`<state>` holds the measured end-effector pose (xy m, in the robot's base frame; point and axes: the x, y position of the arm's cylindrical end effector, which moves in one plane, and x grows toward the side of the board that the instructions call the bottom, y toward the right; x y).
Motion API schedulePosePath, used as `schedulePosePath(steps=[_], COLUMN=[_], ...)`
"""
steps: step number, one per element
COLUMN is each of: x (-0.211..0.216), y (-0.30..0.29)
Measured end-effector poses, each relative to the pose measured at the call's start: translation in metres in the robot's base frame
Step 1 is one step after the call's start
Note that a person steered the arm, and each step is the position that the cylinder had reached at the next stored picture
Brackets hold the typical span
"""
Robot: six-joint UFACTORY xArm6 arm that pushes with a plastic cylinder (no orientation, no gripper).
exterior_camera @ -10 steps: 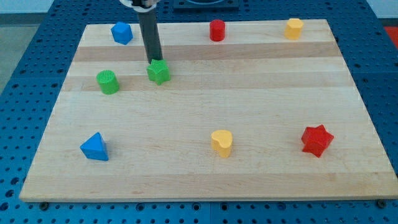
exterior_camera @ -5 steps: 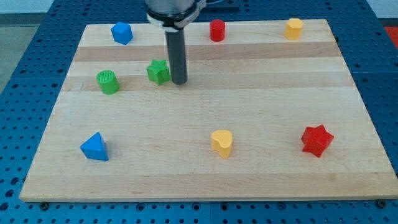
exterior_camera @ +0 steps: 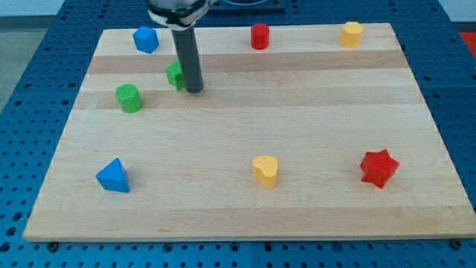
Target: Push the green star close to the blue cube
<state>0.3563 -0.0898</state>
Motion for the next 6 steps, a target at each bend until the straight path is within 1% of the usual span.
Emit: schedulePosePath(steps=[1,3,4,6], x=[-0.017,-0.042,-0.042,-0.043], y=[-0.011,-0.088,-0.109,-0.183])
